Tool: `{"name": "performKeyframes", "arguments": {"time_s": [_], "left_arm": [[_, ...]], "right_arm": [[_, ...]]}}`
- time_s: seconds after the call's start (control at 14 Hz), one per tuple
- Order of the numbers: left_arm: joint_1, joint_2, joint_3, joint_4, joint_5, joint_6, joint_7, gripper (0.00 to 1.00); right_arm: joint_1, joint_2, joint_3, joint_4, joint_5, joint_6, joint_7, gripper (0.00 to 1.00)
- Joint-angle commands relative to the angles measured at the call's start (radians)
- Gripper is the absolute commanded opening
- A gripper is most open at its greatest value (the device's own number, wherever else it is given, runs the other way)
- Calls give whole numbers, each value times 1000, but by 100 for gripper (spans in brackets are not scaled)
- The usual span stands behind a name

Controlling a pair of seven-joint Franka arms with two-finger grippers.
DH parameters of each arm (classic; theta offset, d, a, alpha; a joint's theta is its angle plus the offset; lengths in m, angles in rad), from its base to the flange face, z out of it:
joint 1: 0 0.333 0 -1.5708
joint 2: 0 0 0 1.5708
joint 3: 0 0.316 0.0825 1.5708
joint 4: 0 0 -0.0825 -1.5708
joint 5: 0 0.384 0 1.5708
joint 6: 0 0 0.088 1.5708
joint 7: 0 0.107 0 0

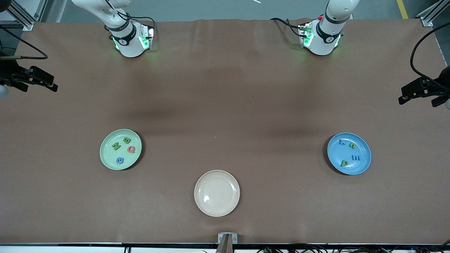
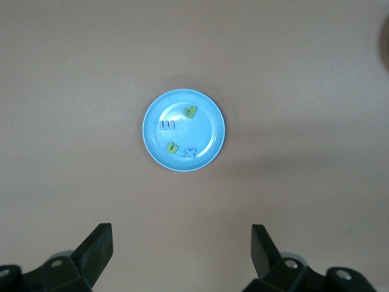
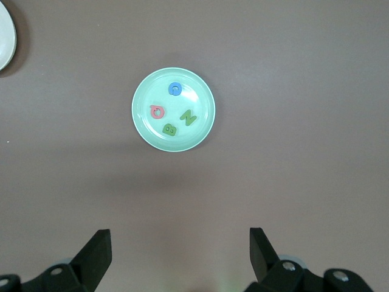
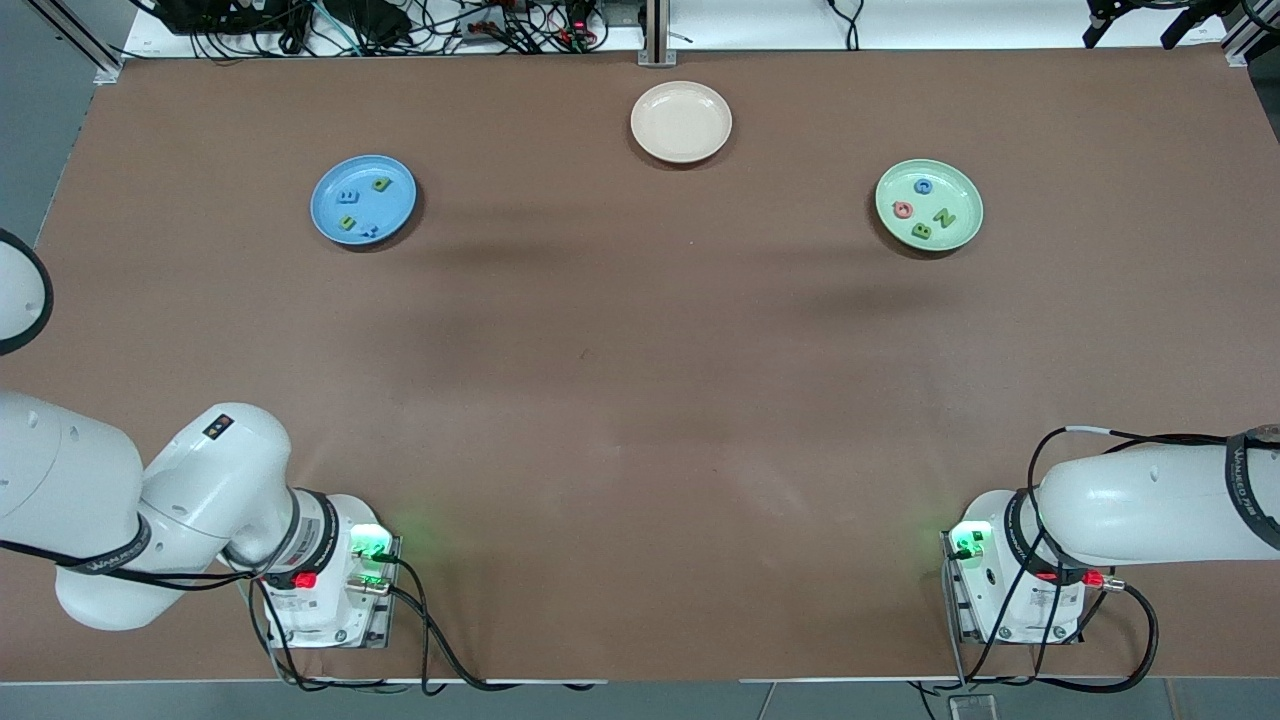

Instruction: Sort upper and lower case letters into plates

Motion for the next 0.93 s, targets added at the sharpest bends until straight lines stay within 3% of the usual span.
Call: {"name": "performKeyframes", "arguments": {"time_s": [0.0,0.86], "left_arm": [[1,-17,4,2,8,39,13,100],[-2,-5,3,1,38,76,7,100]], "right_arm": [[-11,-5,9,-1,-12,-1,-11,100],[-12,-6,9,-1,-30,3,-17,100]]}}
